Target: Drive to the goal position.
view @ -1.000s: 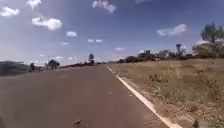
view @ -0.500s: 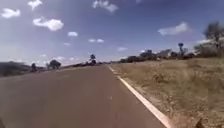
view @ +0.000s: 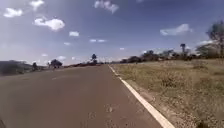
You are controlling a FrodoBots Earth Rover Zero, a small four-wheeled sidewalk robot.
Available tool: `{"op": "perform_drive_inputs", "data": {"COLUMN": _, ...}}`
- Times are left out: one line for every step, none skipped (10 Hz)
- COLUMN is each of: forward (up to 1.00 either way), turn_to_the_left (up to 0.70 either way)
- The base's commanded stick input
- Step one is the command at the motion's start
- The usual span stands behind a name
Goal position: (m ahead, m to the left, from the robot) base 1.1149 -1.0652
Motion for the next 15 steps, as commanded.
{"op": "perform_drive_inputs", "data": {"forward": 0.85, "turn_to_the_left": 0.01}}
{"op": "perform_drive_inputs", "data": {"forward": 0.85, "turn_to_the_left": 0.01}}
{"op": "perform_drive_inputs", "data": {"forward": 0.85, "turn_to_the_left": 0.01}}
{"op": "perform_drive_inputs", "data": {"forward": 0.85, "turn_to_the_left": 0.01}}
{"op": "perform_drive_inputs", "data": {"forward": 0.85, "turn_to_the_left": 0.01}}
{"op": "perform_drive_inputs", "data": {"forward": 0.85, "turn_to_the_left": 0.01}}
{"op": "perform_drive_inputs", "data": {"forward": 0.85, "turn_to_the_left": 0.01}}
{"op": "perform_drive_inputs", "data": {"forward": 0.37, "turn_to_the_left": 0.0}}
{"op": "perform_drive_inputs", "data": {"forward": 0.0, "turn_to_the_left": 0.0}}
{"op": "perform_drive_inputs", "data": {"forward": 0.0, "turn_to_the_left": 0.0}}
{"op": "perform_drive_inputs", "data": {"forward": 0.0, "turn_to_the_left": 0.0}}
{"op": "perform_drive_inputs", "data": {"forward": 0.0, "turn_to_the_left": 0.0}}
{"op": "perform_drive_inputs", "data": {"forward": 0.0, "turn_to_the_left": 0.0}}
{"op": "perform_drive_inputs", "data": {"forward": 0.0, "turn_to_the_left": 0.0}}
{"op": "perform_drive_inputs", "data": {"forward": 0.0, "turn_to_the_left": 0.0}}
